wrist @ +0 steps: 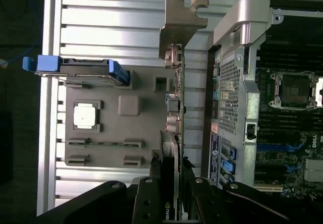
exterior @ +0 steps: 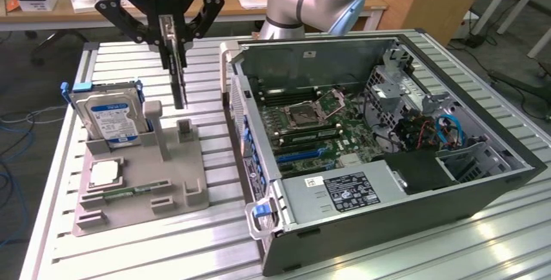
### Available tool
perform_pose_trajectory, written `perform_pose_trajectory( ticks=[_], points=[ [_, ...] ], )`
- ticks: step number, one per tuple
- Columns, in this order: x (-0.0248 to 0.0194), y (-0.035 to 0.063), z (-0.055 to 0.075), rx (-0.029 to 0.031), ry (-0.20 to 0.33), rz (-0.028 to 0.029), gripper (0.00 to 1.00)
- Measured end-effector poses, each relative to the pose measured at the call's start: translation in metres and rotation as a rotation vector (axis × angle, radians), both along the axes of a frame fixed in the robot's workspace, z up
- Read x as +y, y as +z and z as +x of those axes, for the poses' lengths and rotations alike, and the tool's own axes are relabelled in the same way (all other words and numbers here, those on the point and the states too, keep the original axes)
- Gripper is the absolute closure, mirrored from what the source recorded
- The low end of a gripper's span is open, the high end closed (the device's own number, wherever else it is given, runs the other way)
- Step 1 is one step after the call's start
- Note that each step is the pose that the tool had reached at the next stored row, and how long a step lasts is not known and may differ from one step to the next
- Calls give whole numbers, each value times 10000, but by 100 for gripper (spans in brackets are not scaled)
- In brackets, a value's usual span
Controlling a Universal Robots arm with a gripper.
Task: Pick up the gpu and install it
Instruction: 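Pick up the gpu and move the gpu toward the slot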
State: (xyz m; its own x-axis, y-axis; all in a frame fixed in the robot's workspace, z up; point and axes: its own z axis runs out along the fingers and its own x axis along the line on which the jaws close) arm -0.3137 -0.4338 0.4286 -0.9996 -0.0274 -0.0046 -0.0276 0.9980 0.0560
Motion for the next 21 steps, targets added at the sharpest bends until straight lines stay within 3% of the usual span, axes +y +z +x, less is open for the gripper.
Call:
perform_pose_trajectory(
  ticks=[2,4,5,6,8,9,21],
  points=[
    [0,0,11,1,2,-3,74],
    [0,0,15,1,0,-64,74],
    [0,0,16,0,2,-154,74],
    [0,0,16,1,3,-292,74],
    [0,0,16,0,2,-629,74],
    [0,0,17,0,2,-738,74],
    [0,0,67,0,2,-746,74]
  ],
)
